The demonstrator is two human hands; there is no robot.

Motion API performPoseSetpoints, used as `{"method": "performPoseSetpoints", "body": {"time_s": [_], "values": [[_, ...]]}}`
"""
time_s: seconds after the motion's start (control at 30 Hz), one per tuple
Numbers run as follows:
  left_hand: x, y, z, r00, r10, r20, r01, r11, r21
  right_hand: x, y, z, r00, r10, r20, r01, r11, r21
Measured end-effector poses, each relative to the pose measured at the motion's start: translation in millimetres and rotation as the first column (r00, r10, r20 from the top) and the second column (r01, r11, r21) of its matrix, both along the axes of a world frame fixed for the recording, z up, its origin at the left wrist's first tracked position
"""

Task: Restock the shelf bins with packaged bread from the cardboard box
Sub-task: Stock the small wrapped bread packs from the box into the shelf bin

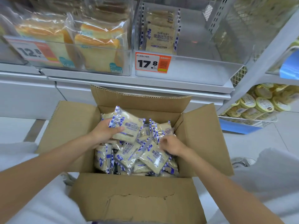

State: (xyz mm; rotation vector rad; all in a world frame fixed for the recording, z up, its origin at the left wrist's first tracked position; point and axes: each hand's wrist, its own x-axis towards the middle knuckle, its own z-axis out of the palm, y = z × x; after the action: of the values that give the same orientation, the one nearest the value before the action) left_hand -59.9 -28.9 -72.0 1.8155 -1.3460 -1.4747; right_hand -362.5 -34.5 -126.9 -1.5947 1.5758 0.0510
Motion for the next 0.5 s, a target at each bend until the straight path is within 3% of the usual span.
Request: {"method": "performPoseSetpoints", "body": {"time_s": [0.07,0.13,0.23,0.33,0.4,0.5], "values": [[6,4,-3,0.996,0.053,-0.066,-0.053,0.999,0.01,0,12,-18,0.999,0.009,-0.048,-0.004,0.994,0.108],[12,10,-4,0.991,0.079,-0.109,-0.076,0.997,0.034,5,19,-24,0.998,-0.053,-0.022,0.055,0.992,0.117],[18,15,-10,0.975,0.119,-0.188,-0.103,0.99,0.096,14,20,-20,0.995,-0.099,-0.035,0.1,0.995,0.022],[16,16,-3,0.972,0.116,-0.204,-0.104,0.992,0.07,19,10,5,0.996,0.033,0.08,-0.035,0.999,0.018],[13,15,3,0.976,0.115,-0.185,-0.116,0.993,0.008,20,-3,31,0.977,0.147,0.153,-0.135,0.987,-0.085],[5,12,18,0.996,0.059,-0.073,-0.068,0.989,-0.13,26,-22,73,0.958,0.181,0.224,-0.126,0.963,-0.238]]}}
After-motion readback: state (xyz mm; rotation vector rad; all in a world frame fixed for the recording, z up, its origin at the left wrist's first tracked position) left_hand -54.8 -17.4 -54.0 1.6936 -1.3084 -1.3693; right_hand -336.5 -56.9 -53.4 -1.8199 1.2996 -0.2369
